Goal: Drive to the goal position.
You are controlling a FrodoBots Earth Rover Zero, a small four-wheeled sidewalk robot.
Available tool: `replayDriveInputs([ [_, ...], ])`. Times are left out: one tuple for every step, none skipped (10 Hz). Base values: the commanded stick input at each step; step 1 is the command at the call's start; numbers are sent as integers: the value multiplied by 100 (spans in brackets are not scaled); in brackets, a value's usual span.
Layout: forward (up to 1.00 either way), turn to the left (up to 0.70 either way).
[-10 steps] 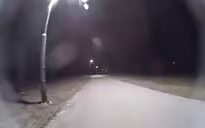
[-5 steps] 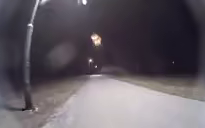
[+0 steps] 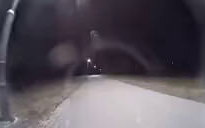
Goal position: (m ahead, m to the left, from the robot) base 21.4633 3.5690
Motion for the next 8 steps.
replayDriveInputs([
  [100,0],
  [100,0],
  [100,27],
  [100,27],
  [100,23],
  [100,0],
  [100,0],
  [100,0],
])
